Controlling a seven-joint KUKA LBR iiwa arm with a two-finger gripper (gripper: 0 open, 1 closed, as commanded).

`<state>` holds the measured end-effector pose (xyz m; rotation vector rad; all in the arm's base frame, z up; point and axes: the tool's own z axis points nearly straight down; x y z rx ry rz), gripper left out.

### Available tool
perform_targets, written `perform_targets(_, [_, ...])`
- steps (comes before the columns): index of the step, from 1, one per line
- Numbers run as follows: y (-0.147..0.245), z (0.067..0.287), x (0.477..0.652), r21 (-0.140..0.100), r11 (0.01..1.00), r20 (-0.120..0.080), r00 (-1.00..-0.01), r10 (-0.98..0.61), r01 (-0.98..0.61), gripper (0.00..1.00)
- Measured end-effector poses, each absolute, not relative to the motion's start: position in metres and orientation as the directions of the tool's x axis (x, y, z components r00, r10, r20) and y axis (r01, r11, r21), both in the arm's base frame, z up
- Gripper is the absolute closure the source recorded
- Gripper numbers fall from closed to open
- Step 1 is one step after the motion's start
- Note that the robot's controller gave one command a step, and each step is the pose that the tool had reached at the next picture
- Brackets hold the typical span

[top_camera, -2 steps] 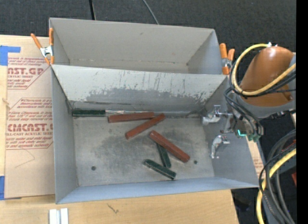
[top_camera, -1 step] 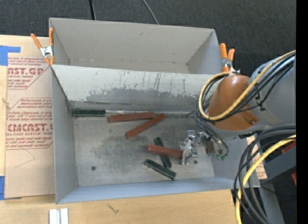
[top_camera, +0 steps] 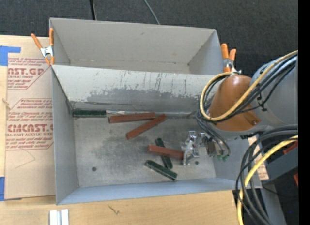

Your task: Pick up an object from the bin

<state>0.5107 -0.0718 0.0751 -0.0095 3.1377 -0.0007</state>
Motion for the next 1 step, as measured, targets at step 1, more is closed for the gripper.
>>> perform_targets(1, [-0.0511, 0.2025, 0.5565, 0.0, 1.0, -0.003, -1.0, 0.005, 0.005, 1.0])
